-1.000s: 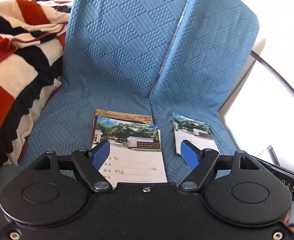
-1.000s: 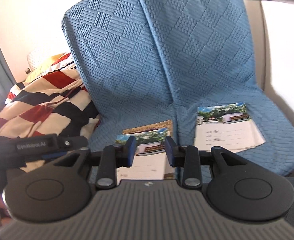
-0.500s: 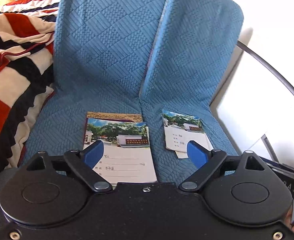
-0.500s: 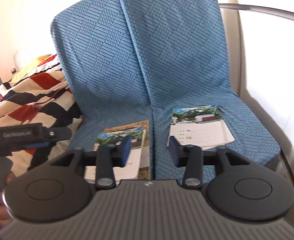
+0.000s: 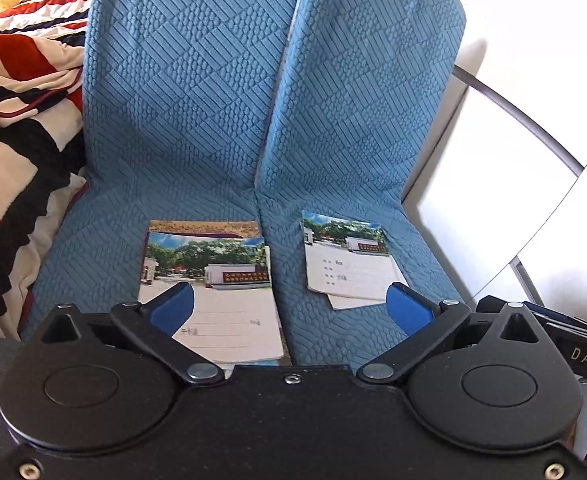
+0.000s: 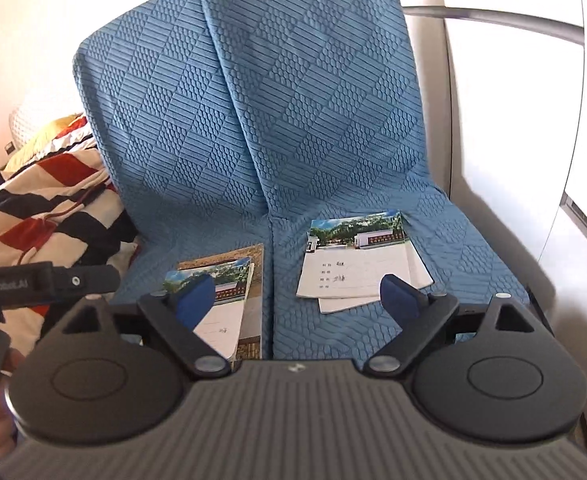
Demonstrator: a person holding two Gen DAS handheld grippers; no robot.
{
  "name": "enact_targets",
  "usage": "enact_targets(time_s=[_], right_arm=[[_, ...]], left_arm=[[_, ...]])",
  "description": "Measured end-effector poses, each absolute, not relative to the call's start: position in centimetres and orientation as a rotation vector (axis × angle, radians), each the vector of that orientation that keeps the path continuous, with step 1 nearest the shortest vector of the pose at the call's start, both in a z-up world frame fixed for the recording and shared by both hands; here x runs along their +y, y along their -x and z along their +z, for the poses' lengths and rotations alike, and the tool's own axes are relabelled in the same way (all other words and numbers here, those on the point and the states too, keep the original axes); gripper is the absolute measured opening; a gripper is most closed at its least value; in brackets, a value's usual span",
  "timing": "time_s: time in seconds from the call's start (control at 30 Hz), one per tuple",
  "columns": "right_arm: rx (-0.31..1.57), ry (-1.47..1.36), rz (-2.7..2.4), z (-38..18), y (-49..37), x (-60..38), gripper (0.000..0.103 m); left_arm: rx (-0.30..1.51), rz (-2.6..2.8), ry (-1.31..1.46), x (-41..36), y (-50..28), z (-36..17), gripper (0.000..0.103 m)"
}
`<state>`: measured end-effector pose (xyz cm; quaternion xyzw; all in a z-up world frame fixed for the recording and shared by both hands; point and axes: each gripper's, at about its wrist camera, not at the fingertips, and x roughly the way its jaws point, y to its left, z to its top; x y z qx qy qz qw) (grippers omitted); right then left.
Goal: Organize objects
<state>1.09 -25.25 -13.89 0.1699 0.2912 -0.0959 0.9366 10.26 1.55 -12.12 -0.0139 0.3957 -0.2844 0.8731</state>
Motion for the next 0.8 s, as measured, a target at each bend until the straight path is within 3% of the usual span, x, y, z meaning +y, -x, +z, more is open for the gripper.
enact_targets(time_s=[0.57, 0.8], right_arm=[[0.606, -0.337, -0.243, -14.9, 0.5, -27.2, 0.091], [0.604, -0.33, -0.239, -17.6, 0.1, -27.6, 0.091]], left_arm=[[0.815, -0.636, -0.008, -1.2, -8.9, -12.1, 0.102], [0.834, -0.636, -0.021, -2.3, -9.9, -14.7, 0.102]])
